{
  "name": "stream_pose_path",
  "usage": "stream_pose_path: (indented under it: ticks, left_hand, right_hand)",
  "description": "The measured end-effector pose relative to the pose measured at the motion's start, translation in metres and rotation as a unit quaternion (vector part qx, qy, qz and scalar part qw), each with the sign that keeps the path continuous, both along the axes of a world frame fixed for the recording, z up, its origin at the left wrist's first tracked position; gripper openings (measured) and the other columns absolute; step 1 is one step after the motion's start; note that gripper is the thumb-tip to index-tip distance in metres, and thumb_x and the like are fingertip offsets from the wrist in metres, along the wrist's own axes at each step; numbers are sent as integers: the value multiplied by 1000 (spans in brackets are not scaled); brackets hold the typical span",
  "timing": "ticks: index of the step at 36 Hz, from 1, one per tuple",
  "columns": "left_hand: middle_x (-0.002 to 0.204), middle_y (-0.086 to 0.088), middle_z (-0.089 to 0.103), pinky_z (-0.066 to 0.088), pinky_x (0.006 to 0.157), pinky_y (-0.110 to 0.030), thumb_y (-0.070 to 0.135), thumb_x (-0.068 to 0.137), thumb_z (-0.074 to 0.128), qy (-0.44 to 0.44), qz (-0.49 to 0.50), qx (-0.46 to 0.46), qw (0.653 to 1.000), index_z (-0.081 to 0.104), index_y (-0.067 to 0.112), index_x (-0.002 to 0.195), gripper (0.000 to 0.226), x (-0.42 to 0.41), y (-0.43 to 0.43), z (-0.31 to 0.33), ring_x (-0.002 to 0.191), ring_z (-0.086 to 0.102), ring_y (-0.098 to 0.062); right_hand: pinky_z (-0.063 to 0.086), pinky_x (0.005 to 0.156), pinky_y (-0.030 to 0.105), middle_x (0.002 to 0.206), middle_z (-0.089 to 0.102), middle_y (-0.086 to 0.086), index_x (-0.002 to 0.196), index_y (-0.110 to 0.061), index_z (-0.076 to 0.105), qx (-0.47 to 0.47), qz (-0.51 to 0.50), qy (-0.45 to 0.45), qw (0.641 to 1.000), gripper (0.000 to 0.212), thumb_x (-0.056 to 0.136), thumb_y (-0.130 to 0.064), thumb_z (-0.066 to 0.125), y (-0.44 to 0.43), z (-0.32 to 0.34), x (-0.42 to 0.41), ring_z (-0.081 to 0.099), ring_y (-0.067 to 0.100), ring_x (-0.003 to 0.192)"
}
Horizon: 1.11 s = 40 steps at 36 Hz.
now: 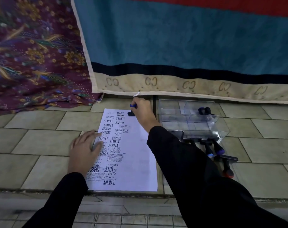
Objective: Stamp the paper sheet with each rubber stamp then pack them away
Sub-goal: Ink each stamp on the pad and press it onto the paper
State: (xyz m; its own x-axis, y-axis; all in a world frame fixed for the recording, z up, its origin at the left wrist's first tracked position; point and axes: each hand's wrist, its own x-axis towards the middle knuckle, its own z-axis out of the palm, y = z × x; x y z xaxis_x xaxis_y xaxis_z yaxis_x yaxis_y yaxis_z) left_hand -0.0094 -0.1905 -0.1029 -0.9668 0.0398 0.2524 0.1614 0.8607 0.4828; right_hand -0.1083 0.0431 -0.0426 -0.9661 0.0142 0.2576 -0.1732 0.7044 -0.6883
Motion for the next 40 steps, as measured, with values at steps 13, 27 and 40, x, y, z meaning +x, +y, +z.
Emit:
stream_pose_path:
  ticks: [13,27,40]
  left_hand:
    - [136,7,57,21,111,-39,51,84,41,2,-1,-15,1000,64,31,121,48,-3,-2,-5,128,47,-18]
    - [137,5,56,21,112,-41,45,85,45,2,1,-16,1000,65,30,121,44,-3,-2,-6,129,46,-20]
    - [138,7,55,19,112,-41,44,86,47,-1,2,-11,1000,64,31,122,42,-3,-2,-7,129,45,-19]
  right_hand:
    - [36,56,20,84,58,11,83,0,57,3,4,-4,1000,4,87,2,59,-10,-2,-1,49,17,70]
    - [31,54,23,93,55,31,83,15,51,4,-13,-88,996,7,80,13,45,-19,14,5,37,27,68]
    - [23,61,29,93,57,34,91,17,57,49,-21,-83,995,17,77,16,48,-18,13,3,31,28,67]
